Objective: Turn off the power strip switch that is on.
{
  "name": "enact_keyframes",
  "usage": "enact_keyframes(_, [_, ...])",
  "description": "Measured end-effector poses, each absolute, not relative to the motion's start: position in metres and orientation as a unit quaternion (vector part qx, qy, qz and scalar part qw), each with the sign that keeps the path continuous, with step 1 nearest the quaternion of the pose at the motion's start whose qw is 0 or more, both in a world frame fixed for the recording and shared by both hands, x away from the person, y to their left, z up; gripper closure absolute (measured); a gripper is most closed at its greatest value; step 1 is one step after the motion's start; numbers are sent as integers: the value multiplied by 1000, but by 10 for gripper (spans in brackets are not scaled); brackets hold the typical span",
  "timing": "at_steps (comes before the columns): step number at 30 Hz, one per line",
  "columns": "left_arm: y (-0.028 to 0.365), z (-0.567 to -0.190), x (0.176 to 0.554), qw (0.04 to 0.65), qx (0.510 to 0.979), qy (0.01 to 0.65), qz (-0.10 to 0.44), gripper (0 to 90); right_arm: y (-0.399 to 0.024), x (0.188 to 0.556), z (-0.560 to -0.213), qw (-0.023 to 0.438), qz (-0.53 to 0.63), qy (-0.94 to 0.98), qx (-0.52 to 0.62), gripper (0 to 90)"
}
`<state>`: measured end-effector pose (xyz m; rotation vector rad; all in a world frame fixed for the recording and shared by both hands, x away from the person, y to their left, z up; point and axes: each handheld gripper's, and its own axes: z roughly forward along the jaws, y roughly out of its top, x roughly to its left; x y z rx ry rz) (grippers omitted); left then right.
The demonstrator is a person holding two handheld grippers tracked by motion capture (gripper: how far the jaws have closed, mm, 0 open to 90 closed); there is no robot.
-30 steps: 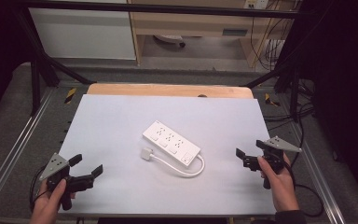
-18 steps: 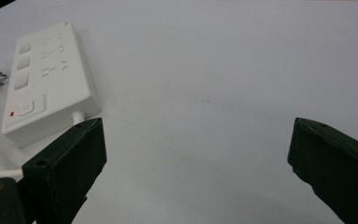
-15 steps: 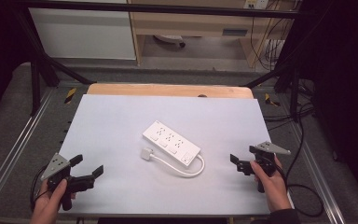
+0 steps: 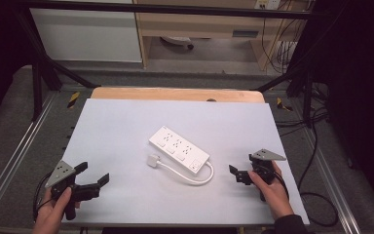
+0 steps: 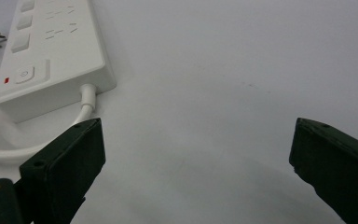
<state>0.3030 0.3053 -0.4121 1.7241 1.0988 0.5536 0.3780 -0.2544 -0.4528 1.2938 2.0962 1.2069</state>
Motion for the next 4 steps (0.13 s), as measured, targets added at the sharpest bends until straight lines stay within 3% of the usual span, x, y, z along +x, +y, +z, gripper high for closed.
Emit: enact_keyframes(4, [304,-413,304,486,714,450,228,54,-252,386,-454,207,412,749,476,39])
